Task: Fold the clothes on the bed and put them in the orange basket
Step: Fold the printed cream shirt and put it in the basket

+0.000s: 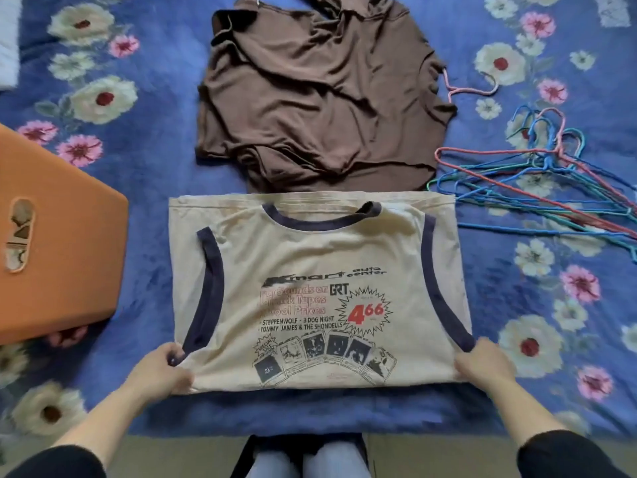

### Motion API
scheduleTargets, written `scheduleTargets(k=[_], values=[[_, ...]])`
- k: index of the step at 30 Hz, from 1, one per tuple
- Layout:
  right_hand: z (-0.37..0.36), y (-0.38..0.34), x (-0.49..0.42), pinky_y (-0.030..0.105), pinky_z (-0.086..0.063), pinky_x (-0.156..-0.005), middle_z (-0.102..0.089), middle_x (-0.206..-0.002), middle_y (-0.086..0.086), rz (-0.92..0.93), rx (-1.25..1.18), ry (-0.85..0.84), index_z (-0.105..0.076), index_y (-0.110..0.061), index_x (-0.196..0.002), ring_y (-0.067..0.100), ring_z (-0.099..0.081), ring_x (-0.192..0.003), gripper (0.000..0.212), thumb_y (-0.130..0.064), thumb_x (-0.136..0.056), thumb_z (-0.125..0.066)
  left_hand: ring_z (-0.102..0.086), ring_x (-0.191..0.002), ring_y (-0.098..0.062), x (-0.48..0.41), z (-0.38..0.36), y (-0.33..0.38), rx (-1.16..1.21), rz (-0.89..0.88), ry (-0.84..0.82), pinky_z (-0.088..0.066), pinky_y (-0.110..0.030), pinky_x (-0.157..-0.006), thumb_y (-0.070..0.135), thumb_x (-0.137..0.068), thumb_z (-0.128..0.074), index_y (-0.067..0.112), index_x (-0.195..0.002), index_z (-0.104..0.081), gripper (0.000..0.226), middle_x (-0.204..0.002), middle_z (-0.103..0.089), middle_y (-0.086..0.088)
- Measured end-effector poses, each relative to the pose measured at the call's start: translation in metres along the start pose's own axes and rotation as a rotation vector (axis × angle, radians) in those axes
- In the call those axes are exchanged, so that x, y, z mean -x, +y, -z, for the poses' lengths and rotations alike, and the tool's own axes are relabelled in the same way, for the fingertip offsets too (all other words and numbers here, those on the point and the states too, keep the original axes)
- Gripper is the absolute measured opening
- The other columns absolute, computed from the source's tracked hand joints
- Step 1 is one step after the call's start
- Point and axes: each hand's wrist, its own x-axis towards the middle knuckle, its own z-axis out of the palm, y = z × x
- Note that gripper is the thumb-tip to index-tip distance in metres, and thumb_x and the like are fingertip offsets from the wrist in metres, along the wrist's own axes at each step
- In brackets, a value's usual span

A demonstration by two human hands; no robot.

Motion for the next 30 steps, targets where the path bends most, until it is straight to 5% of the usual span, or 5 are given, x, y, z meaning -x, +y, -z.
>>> scheduleTargets(k=[5,14,21,26,30], values=[[0.007,-0.046,-0.004,0.048,-0.029,-0.104,-0.038,-0.135,0.019,0.179,-0.082,0.349,-0.044,-0.006,-0.126,0.037,-0.033,-0.127,0.051,-0.008,-0.078,-0.062,-0.035,-0.123,-0.034,-0.012,-0.001,0.056,0.010,-0.031,0.446,-0.032,-0.050,-0.096,0.021,-0.078,-0.063,0.015,-0.110,-0.049,0.036,-0.123,-0.047,-0.014],[0.025,-0.180,-0.018,0.027,-0.040,-0.073,-0.056,-0.067,-0.003,0.642,-0.373,0.071,-0.033,-0.028,-0.145,0.013,-0.055,-0.072,0.059,-0.017,-0.090,-0.051,-0.061,-0.064,-0.022,-0.047,0.023,0.169,0.335,-0.437,0.419,-0.052,-0.038,-0.078,0.023,-0.088,-0.062,0.023,-0.130,-0.052,0.043,-0.083,-0.069,-0.006],[0.024,-0.207,-0.053,0.035,-0.048,-0.075,-0.067,-0.074,0.008,0.582,-0.390,0.247,-0.057,-0.014,-0.080,0.030,-0.064,-0.079,0.014,-0.022,-0.087,-0.048,-0.058,-0.052,-0.021,-0.074,0.028,0.194,0.543,-0.469,0.457,-0.051,-0.037,-0.064,0.026,-0.095,-0.055,0.014,-0.080,-0.058,0.020,-0.064,-0.065,-0.006],[0.015,-0.211,-0.046,0.027,-0.037,-0.081,-0.067,-0.097,0.006,0.658,-0.505,0.355,-0.059,-0.013,-0.111,0.025,-0.059,-0.097,0.020,-0.016,-0.094,-0.049,-0.061,-0.095,-0.016,-0.071,0.020,0.199,0.515,-0.579,0.596,-0.047,-0.035,-0.094,0.023,-0.096,-0.054,0.012,-0.116,-0.056,0.023,-0.110,-0.066,-0.006],[-0.020,-0.190,-0.029,0.031,-0.020,-0.110,-0.045,-0.146,0.013,0.998,-0.119,0.411,-0.035,-0.007,-0.146,0.026,-0.038,-0.136,0.060,-0.029,-0.090,-0.043,-0.016,-0.146,-0.023,-0.059,-0.026,0.171,-0.008,-0.767,0.594,-0.015,-0.043,-0.117,0.039,-0.094,-0.038,0.017,-0.150,-0.025,0.062,-0.158,-0.023,-0.009]])
